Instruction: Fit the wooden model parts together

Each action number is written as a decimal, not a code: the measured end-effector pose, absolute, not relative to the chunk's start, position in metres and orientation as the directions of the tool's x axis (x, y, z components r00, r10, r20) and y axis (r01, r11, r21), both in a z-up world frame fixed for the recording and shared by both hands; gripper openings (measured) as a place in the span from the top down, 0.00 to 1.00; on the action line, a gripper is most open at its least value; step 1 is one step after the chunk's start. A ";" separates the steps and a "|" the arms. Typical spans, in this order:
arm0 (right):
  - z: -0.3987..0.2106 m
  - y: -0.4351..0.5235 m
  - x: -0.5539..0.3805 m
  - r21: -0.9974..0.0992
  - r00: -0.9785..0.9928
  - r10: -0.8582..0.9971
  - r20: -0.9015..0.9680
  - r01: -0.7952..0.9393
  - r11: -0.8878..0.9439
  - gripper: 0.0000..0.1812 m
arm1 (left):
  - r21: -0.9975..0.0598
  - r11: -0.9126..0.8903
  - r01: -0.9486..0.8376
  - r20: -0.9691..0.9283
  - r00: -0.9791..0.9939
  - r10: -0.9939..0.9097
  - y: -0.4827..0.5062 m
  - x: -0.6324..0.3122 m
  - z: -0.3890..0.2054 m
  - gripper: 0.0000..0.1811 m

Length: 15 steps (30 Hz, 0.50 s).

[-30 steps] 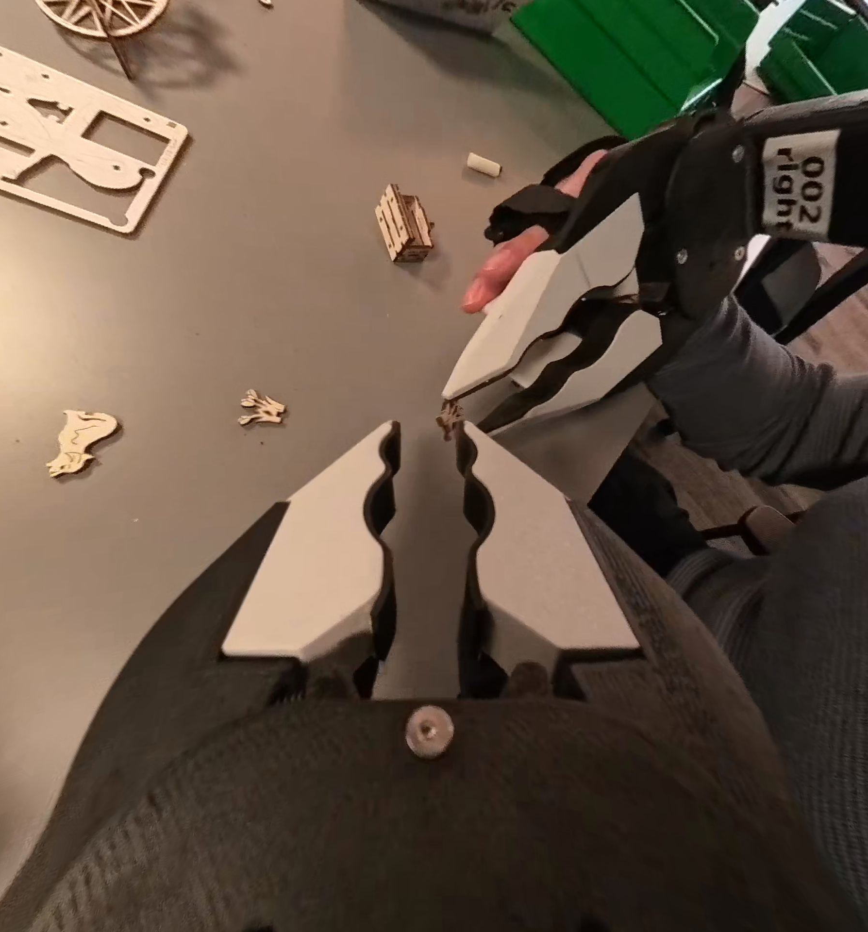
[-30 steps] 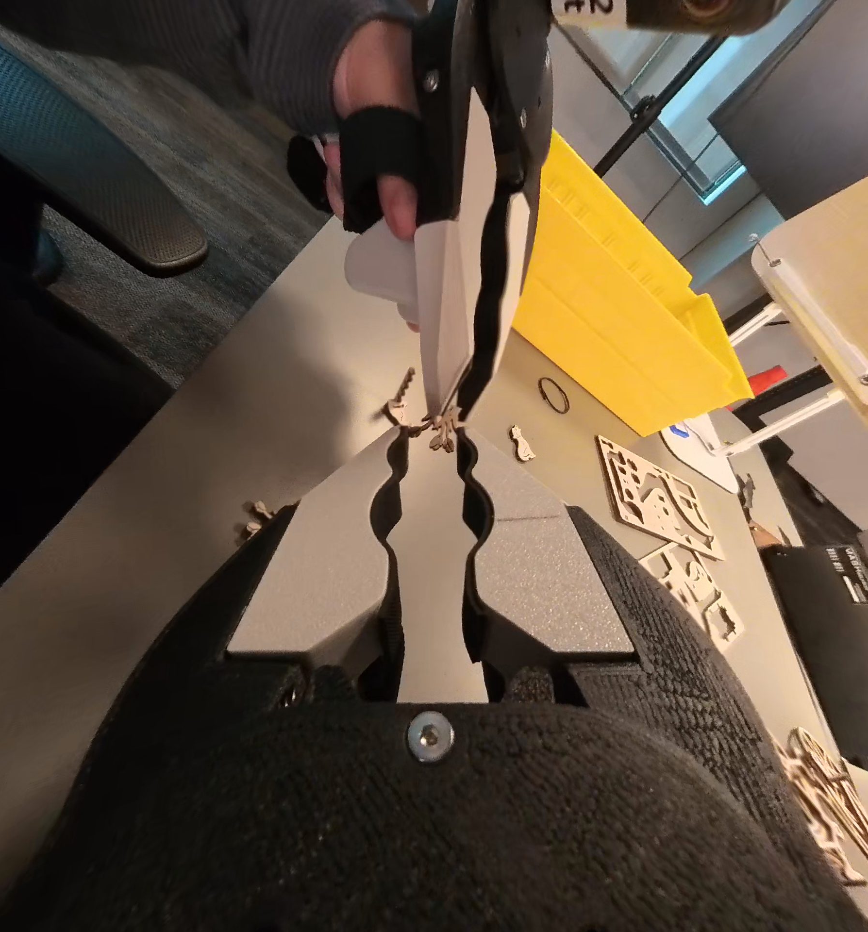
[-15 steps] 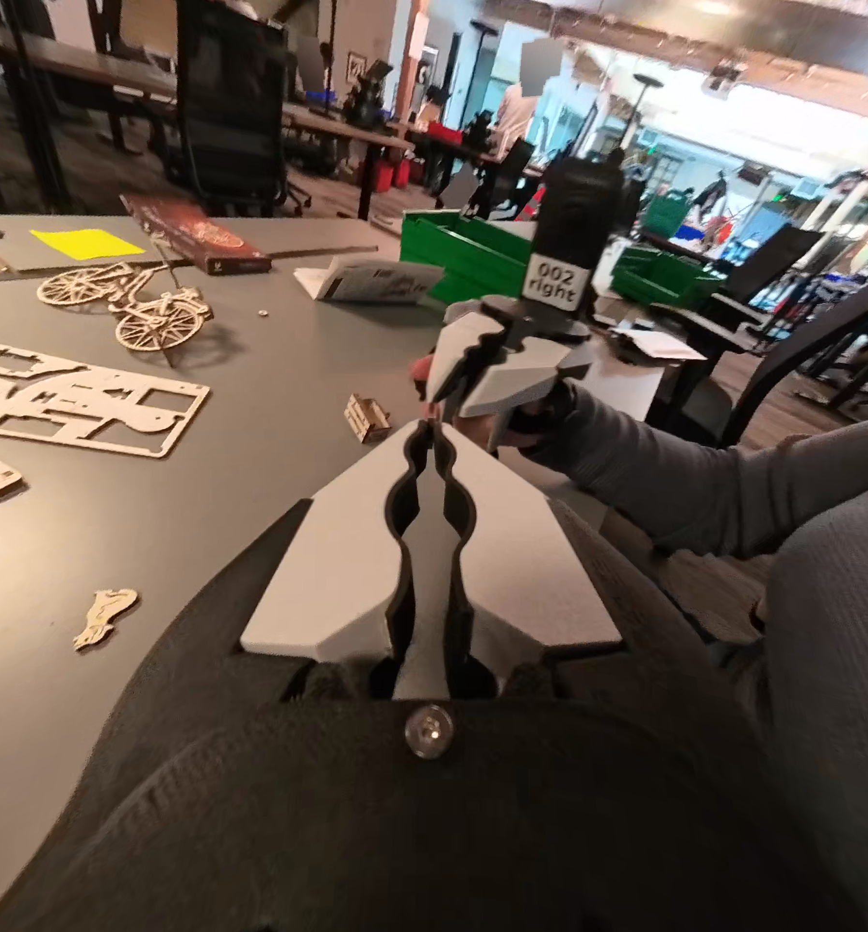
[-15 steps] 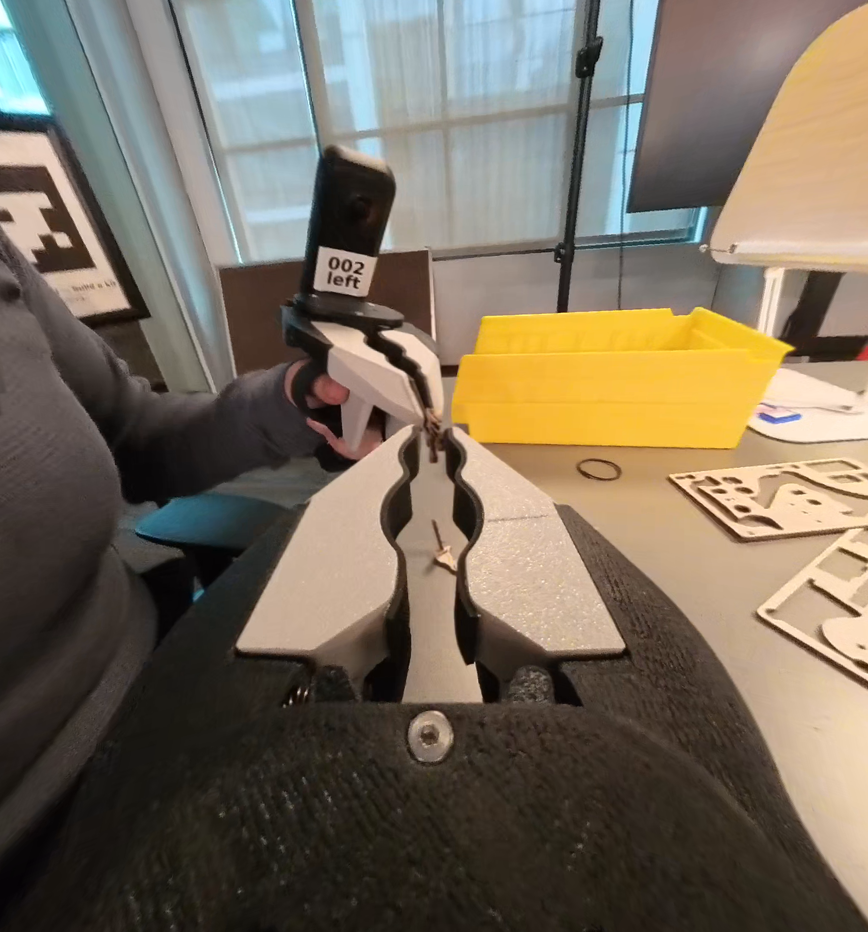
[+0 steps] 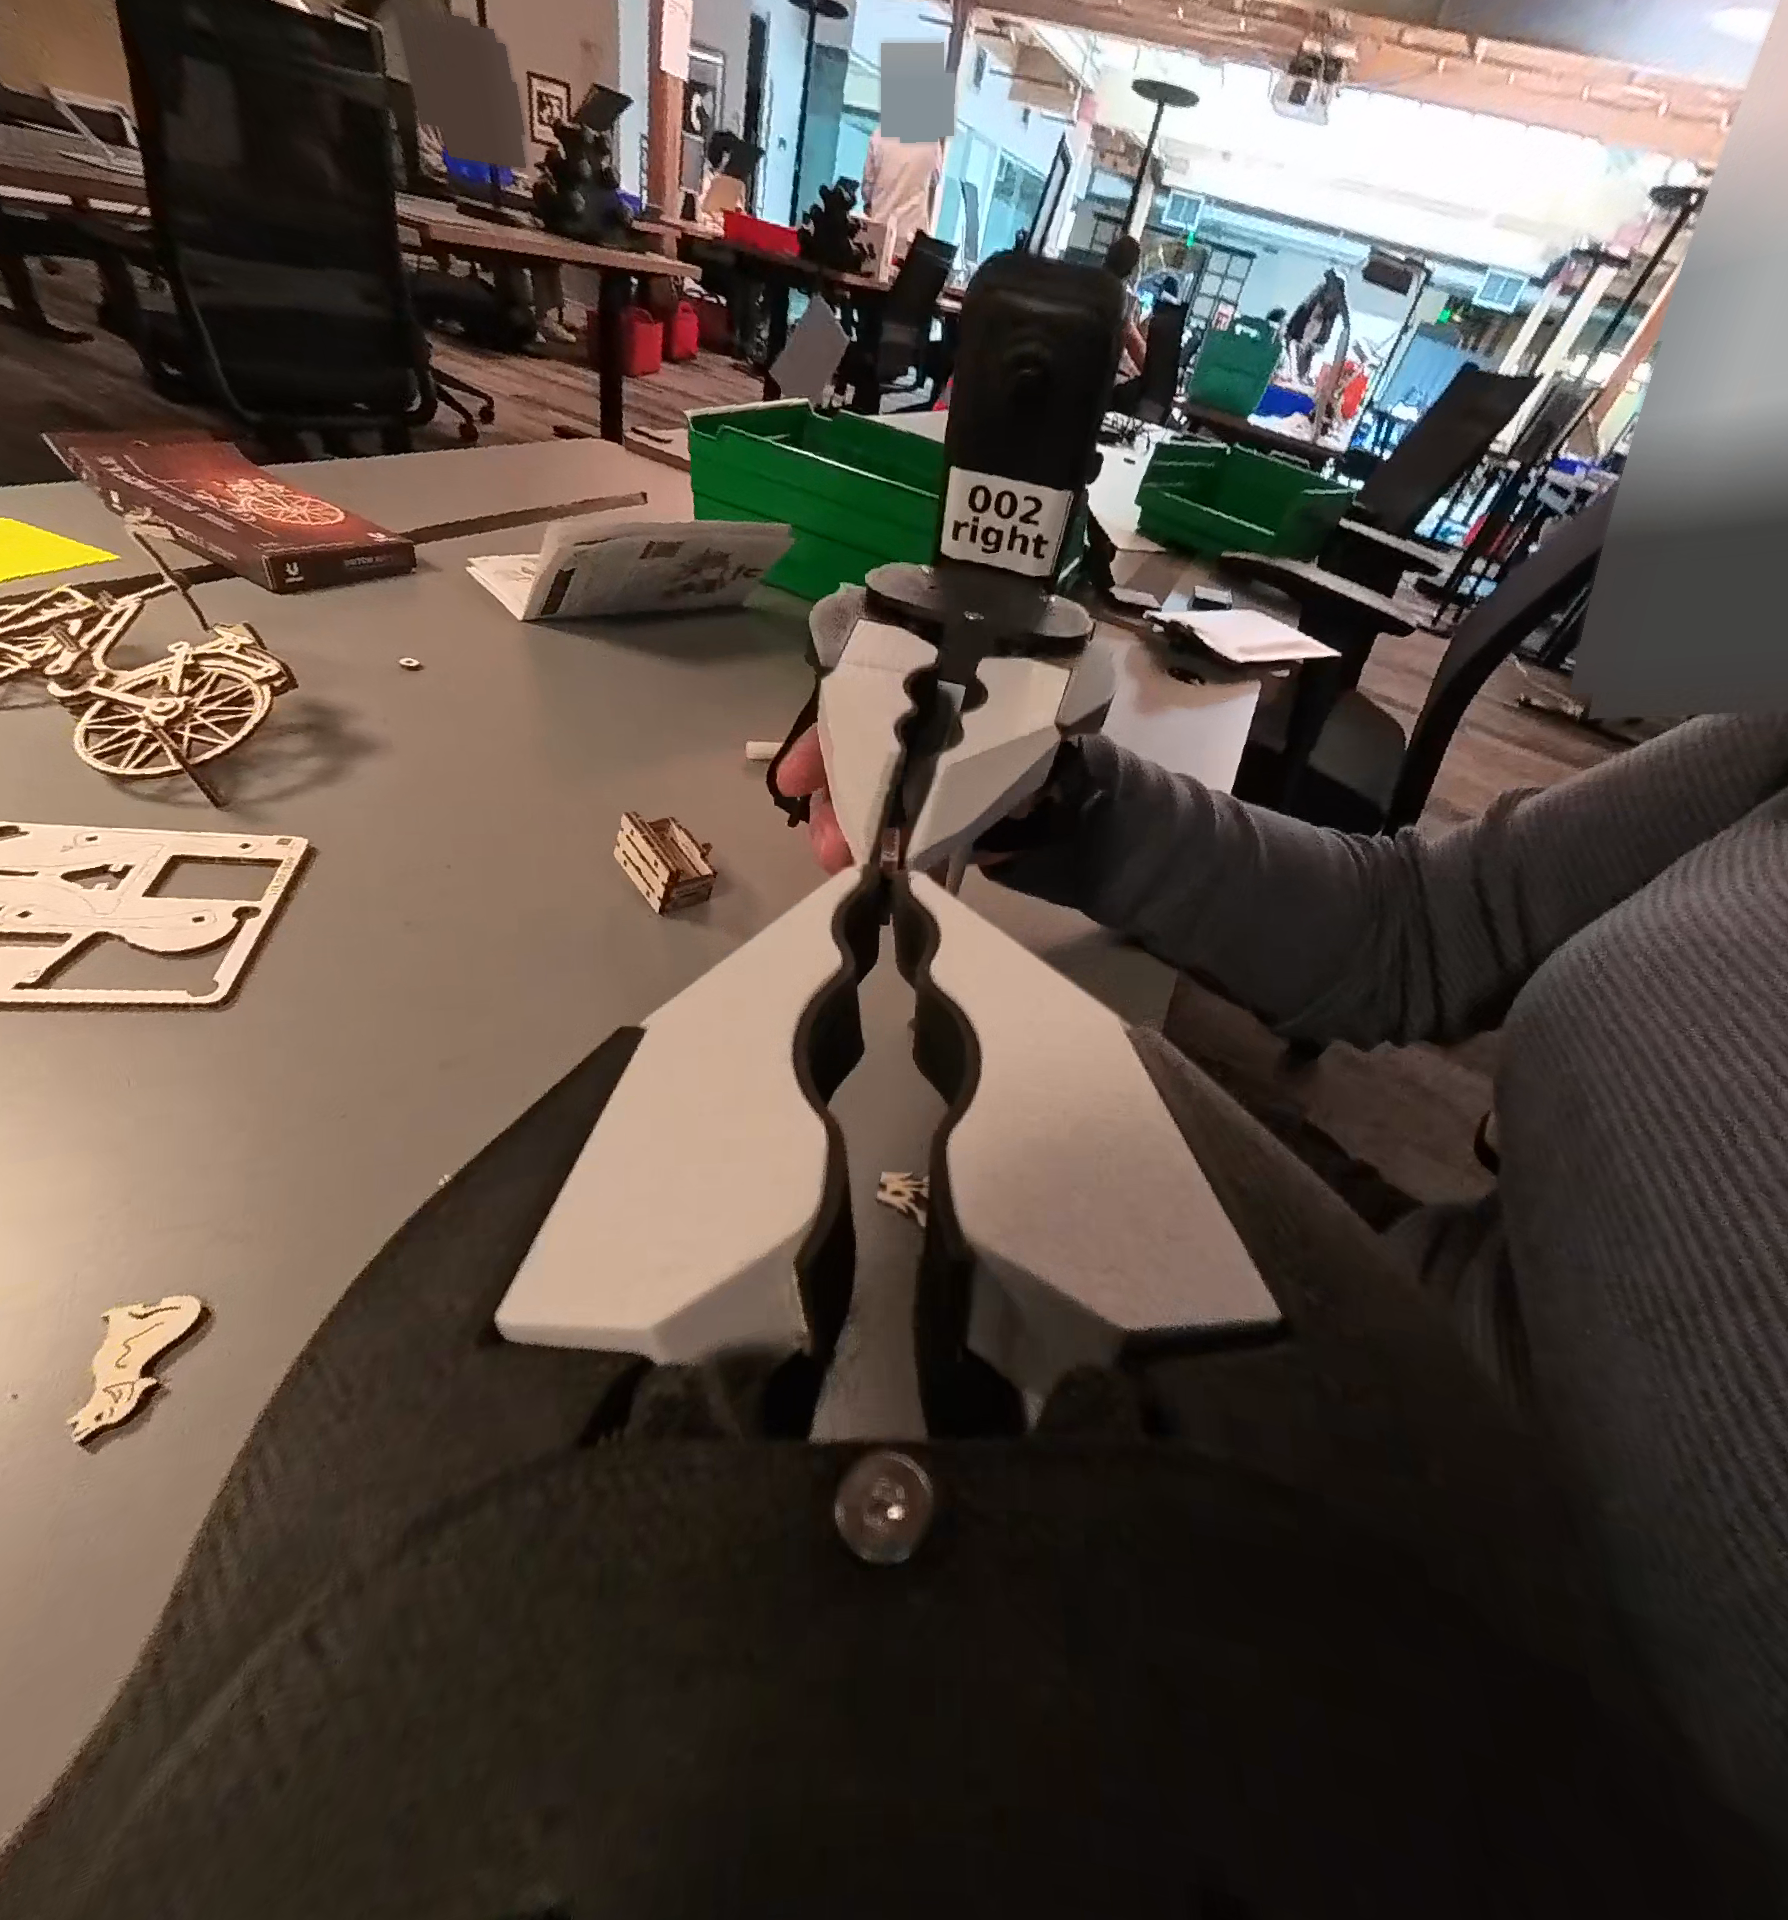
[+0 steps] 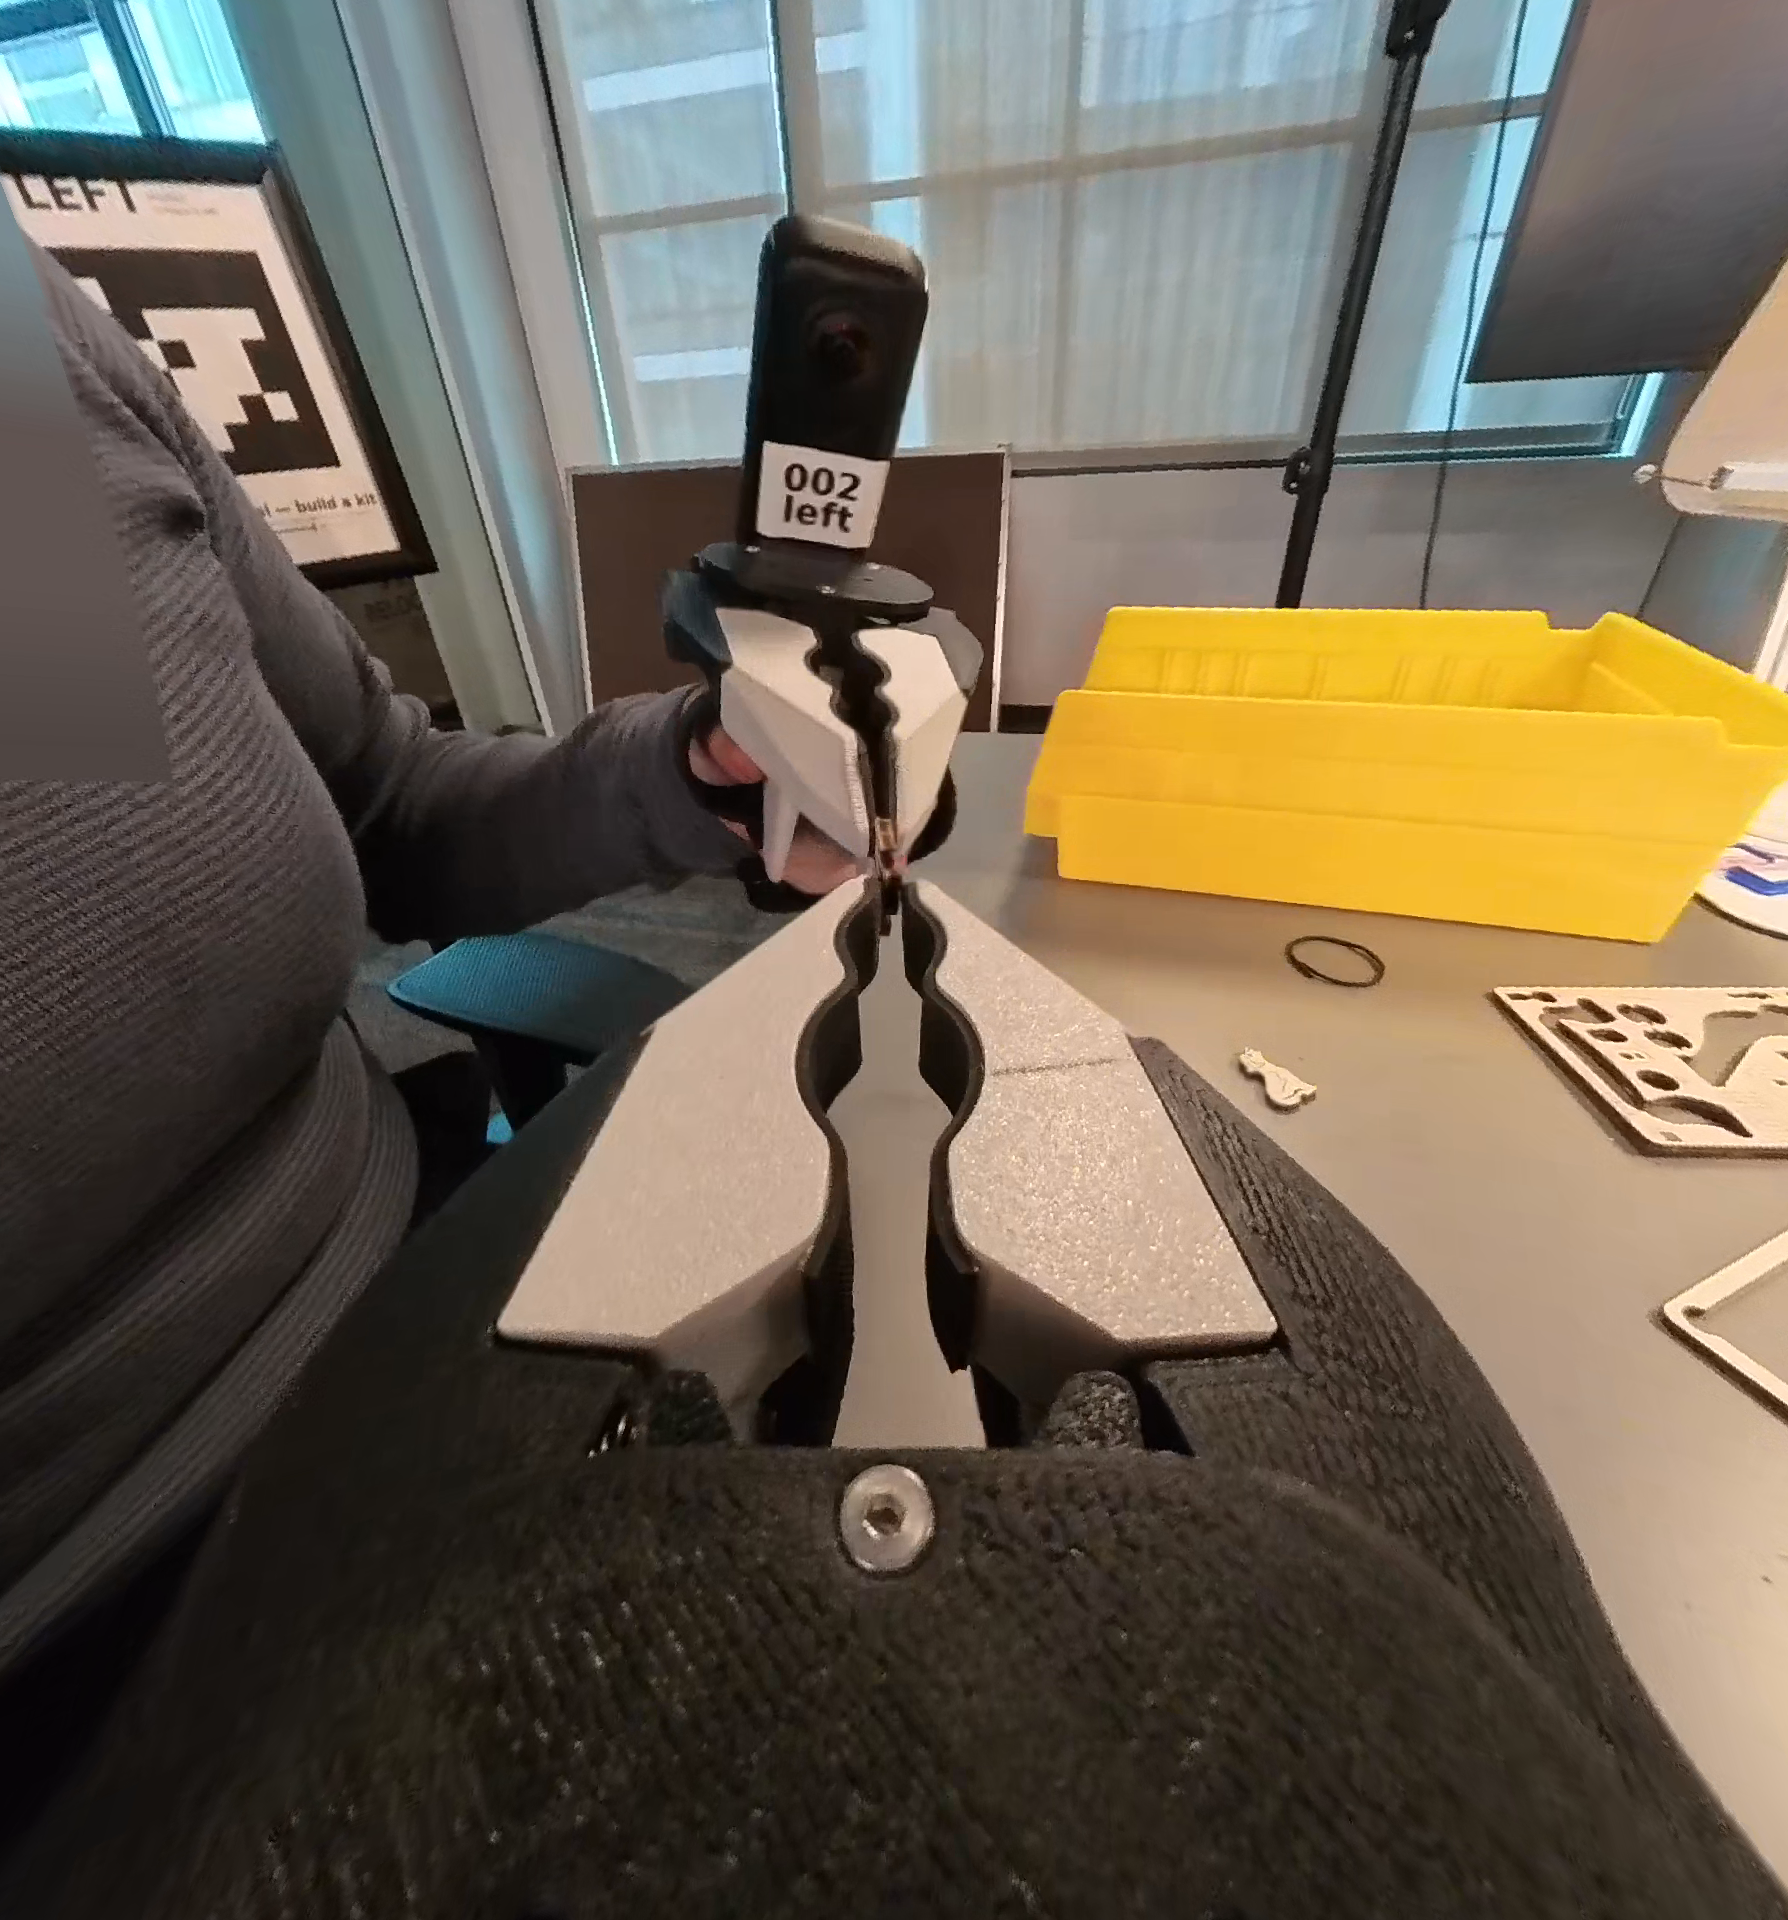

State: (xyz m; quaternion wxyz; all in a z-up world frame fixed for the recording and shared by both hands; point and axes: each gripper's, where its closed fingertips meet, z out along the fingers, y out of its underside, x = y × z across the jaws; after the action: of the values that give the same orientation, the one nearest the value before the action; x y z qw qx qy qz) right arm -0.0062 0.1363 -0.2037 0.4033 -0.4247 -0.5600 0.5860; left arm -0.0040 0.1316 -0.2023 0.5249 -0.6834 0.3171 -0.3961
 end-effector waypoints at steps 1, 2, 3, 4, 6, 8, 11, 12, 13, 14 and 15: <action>-0.205 0.135 -0.006 -0.999 -0.319 0.947 -0.040 0.010 -0.039 0.99 | -0.969 -0.247 -0.025 0.205 0.481 -0.852 0.131 -0.004 -0.203 1.00; -0.206 0.134 -0.006 -0.999 -0.322 0.946 -0.037 0.017 -0.033 0.99 | -0.969 -0.245 -0.033 0.200 0.478 -0.855 0.130 -0.003 -0.204 1.00; -0.207 0.133 -0.006 -0.999 -0.326 0.945 -0.036 0.024 -0.030 0.98 | -0.970 -0.241 -0.042 0.193 0.476 -0.858 0.129 -0.003 -0.205 1.00; -0.209 0.132 -0.007 -0.999 -0.330 0.943 -0.037 0.031 -0.028 0.98 | -0.970 -0.239 -0.051 0.187 0.478 -0.858 0.129 -0.003 -0.206 1.00; -0.210 0.131 -0.007 -0.999 -0.341 0.939 -0.045 0.041 -0.033 0.99 | -0.970 -0.234 -0.064 0.177 0.475 -0.862 0.128 -0.002 -0.207 1.00; -0.210 0.131 -0.007 -0.998 -0.343 0.938 -0.049 0.040 -0.038 0.99 | -0.971 -0.231 -0.065 0.173 0.479 -0.861 0.128 -0.002 -0.207 1.00; -0.208 0.133 -0.008 -1.000 -0.319 0.948 -0.009 0.019 -0.003 0.94 | -0.962 -0.271 -0.016 0.228 0.498 -0.837 0.132 -0.004 -0.205 1.00; -0.206 0.134 -0.009 -0.999 -0.293 0.955 0.036 -0.006 0.036 0.91 | -0.954 -0.298 0.024 0.269 0.504 -0.821 0.134 -0.005 -0.203 1.00; -0.202 0.137 -0.010 -0.993 -0.246 0.963 0.114 -0.041 0.108 0.87 | -0.939 -0.335 0.084 0.330 0.503 -0.799 0.137 -0.007 -0.198 1.00; -0.199 0.140 -0.010 -0.975 -0.184 0.958 0.219 -0.068 0.210 0.84 | -0.914 -0.377 0.153 0.401 0.489 -0.774 0.139 -0.009 -0.193 1.00; -0.199 0.140 -0.010 -0.943 -0.132 0.934 0.332 -0.076 0.324 0.84 | -0.882 -0.418 0.215 0.469 0.465 -0.751 0.140 -0.011 -0.189 1.00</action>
State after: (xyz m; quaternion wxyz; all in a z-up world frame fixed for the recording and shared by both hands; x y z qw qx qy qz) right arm -0.0101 0.1403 -0.1986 0.5525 -0.3589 -0.5974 0.4572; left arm -0.0106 0.1404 -0.1889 0.5033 -0.6923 0.1935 -0.4796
